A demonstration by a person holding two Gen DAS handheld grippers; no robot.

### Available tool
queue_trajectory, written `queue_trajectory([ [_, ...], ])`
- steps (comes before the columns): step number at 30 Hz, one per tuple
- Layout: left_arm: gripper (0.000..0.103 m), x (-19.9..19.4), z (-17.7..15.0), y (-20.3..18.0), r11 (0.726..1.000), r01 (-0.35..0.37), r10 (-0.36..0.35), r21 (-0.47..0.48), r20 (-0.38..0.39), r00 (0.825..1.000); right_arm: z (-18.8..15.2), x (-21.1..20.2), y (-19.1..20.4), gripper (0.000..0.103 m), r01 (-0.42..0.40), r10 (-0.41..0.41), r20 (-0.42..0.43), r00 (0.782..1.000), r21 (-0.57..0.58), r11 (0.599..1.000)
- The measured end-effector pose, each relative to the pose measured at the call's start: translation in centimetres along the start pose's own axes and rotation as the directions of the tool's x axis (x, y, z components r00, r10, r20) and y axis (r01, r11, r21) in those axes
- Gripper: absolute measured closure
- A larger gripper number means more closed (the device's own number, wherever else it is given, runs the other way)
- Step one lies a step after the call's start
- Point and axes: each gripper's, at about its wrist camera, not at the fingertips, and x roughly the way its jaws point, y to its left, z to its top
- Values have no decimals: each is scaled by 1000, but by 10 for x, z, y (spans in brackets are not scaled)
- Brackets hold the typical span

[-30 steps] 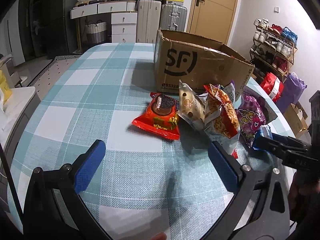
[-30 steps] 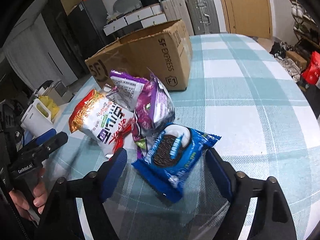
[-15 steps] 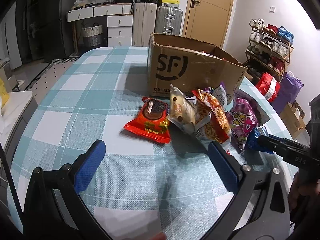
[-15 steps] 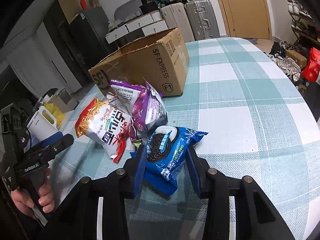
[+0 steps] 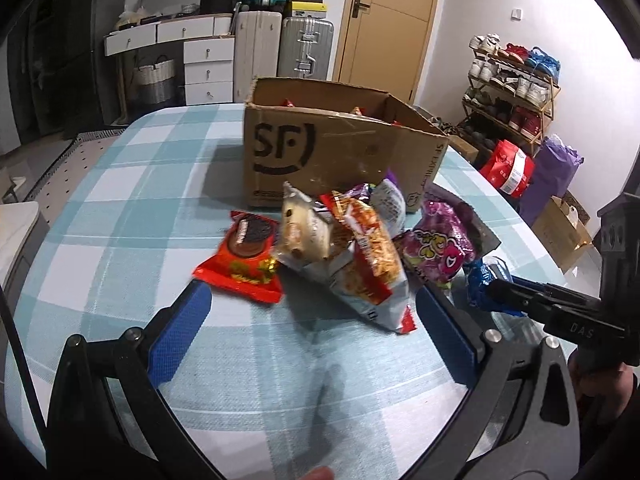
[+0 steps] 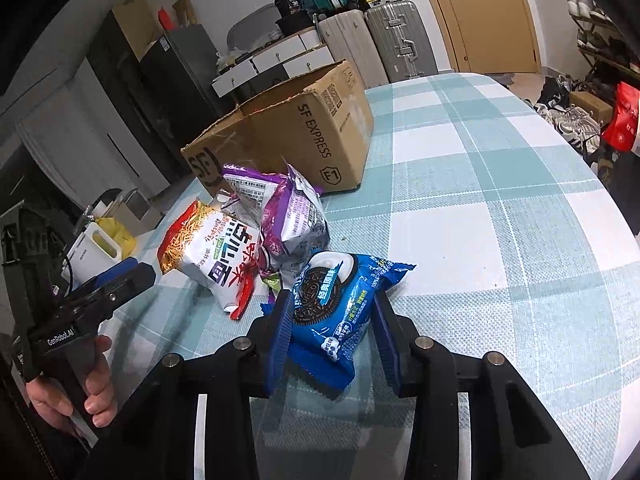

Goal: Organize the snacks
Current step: 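Grasp the blue Oreo pack with the right gripper while the left grasps the orange noodle bag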

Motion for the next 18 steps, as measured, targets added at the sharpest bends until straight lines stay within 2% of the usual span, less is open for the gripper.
queue_trajectory([
  [11, 1, 28, 10, -17, 999, 29, -29, 13, -43, 999, -3, -11, -7, 64, -25, 25, 21, 999, 13, 1000],
  [18, 1, 44, 19, -28, 1000, 15, -14, 28, -28, 1000, -4, -14, -9, 64, -37, 37, 24, 999, 18, 999],
])
